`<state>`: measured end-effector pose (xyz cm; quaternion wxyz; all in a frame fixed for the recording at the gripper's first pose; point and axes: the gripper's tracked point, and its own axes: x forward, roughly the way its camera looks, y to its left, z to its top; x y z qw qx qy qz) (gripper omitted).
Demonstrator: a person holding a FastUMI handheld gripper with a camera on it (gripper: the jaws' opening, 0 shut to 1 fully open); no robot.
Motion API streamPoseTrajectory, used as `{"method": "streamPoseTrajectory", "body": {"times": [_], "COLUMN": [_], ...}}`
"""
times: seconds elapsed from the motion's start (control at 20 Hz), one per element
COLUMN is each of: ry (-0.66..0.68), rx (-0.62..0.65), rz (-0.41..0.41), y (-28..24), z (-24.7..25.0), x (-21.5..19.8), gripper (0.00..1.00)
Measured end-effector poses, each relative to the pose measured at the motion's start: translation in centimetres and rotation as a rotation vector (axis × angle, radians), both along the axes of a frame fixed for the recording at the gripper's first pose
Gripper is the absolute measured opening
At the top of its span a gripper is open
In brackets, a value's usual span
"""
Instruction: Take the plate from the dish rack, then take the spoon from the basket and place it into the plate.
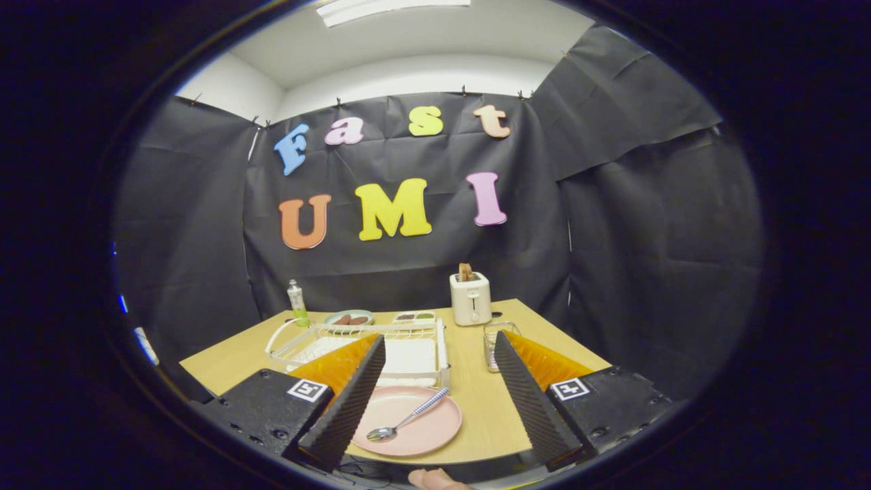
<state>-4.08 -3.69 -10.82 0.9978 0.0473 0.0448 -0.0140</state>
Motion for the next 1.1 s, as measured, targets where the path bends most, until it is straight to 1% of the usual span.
{"method": "streamPoseTrajectory", "body": {"times": [0.3, 0.45, 0.7, 0.95, 1.1], "ry": [-0.048, -0.055, -0.054, -0.049, -0.057], "rx": [0.033, 0.044, 0.009, 0.019, -0.001], "rz": [-0.033, -0.019, -0.020, 0.004, 0.013], "y": [-1.4, -1.4, -2.2, -1.8, -1.5], "z": [1.4, 1.6, 1.3, 1.3, 1.4], "x": [-1.7, -2.1, -2.4, -2.8, -2.8], "gripper": [1.00, 1.00, 1.00, 1.00, 1.00]}}
